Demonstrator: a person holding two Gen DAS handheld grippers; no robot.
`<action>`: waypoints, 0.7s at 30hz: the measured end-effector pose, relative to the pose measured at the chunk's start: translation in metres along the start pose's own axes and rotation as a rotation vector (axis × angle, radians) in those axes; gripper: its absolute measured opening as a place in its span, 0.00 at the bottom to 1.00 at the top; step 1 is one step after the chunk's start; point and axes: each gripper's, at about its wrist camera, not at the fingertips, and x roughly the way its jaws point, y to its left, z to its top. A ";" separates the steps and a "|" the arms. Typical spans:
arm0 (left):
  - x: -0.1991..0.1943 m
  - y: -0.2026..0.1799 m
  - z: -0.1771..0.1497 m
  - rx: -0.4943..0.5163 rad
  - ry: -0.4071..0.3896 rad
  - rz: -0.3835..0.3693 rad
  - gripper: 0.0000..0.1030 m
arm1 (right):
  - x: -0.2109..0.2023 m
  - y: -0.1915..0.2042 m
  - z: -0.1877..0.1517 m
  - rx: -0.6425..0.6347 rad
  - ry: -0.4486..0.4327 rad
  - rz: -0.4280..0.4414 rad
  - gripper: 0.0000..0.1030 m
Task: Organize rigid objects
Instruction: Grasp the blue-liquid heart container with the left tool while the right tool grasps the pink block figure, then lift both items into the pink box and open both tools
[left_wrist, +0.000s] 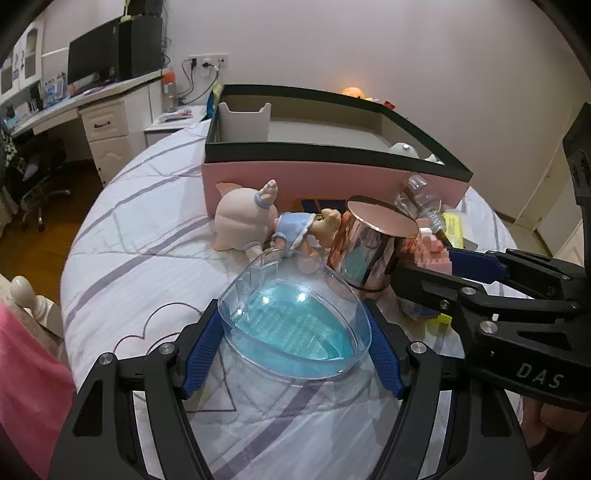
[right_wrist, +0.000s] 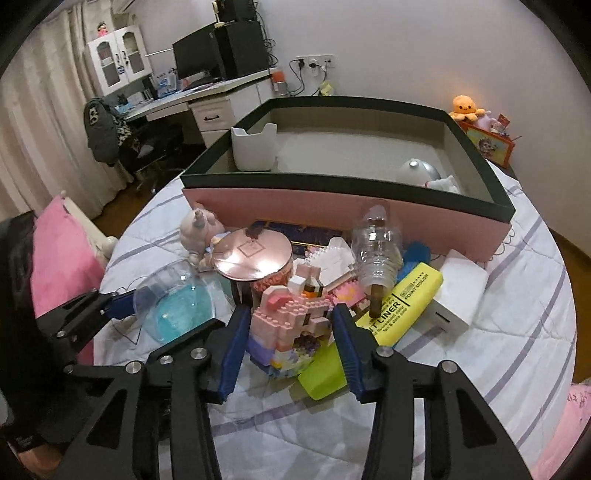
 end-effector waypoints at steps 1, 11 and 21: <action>-0.001 0.001 -0.001 -0.001 0.001 0.001 0.72 | 0.000 0.001 0.000 0.000 0.000 -0.006 0.45; -0.006 0.000 -0.004 -0.001 0.000 0.003 0.72 | -0.005 -0.011 -0.007 0.022 -0.020 0.013 0.37; -0.030 0.005 0.009 -0.007 -0.052 0.011 0.72 | -0.039 -0.035 0.000 0.091 -0.088 0.059 0.37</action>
